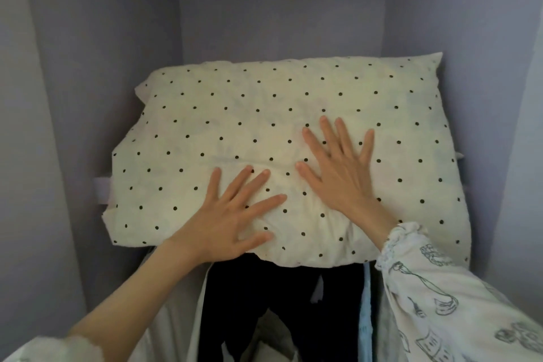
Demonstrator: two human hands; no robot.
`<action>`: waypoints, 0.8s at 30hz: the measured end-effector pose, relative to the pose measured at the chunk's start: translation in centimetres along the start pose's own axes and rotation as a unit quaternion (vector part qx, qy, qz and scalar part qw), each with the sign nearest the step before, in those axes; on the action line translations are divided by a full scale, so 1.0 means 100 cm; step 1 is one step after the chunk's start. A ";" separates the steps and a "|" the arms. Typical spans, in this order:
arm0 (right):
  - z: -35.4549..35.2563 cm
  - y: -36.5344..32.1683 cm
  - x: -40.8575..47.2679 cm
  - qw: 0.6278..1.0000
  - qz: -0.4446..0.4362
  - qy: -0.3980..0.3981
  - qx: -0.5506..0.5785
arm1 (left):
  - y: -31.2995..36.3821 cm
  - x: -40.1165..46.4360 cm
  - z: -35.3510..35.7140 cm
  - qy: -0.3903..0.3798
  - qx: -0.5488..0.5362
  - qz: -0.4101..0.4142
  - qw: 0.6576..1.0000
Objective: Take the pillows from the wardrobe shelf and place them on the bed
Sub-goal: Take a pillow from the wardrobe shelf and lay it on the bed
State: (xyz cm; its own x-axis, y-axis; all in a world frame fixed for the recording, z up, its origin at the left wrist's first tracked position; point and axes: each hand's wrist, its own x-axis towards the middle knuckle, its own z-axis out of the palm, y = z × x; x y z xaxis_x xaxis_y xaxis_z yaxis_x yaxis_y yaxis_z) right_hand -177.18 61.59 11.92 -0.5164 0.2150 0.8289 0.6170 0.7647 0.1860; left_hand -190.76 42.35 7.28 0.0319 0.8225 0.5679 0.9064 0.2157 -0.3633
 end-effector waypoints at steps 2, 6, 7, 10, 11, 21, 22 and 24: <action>0.006 0.001 -0.004 1.000 -0.007 0.016 0.002 | -0.006 0.011 -0.001 0.008 0.019 -0.025 0.999; 0.015 0.002 -0.011 0.999 -0.013 0.044 -0.015 | -0.021 0.044 -0.001 0.050 0.026 -0.052 0.997; 0.016 0.002 -0.014 0.999 -0.013 0.048 -0.019 | -0.024 0.052 -0.001 0.060 0.031 -0.049 0.996; 0.019 0.001 -0.021 0.998 -0.008 0.065 -0.022 | -0.039 0.081 -0.007 0.090 0.045 -0.057 0.993; 0.021 0.000 -0.025 0.997 -0.009 0.074 -0.025 | -0.045 0.090 -0.012 0.101 0.048 -0.063 0.992; 0.032 0.017 -0.050 0.988 -0.070 0.125 -0.066 | -0.068 0.141 -0.059 0.175 0.057 -0.101 0.978; 0.031 0.019 -0.050 0.987 -0.077 0.127 -0.063 | -0.068 0.140 -0.060 0.170 0.055 -0.112 0.978; 0.029 0.024 -0.049 0.986 -0.093 0.127 -0.054 | -0.066 0.133 -0.057 0.167 0.048 -0.128 0.976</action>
State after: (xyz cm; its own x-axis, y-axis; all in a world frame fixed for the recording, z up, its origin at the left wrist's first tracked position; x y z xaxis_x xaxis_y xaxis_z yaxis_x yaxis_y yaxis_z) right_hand -174.93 64.19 6.79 -0.4699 -0.0931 0.8778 0.5916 0.7049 0.3914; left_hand -193.86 48.89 21.48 -0.0402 0.5209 0.8527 0.8592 0.4536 -0.2366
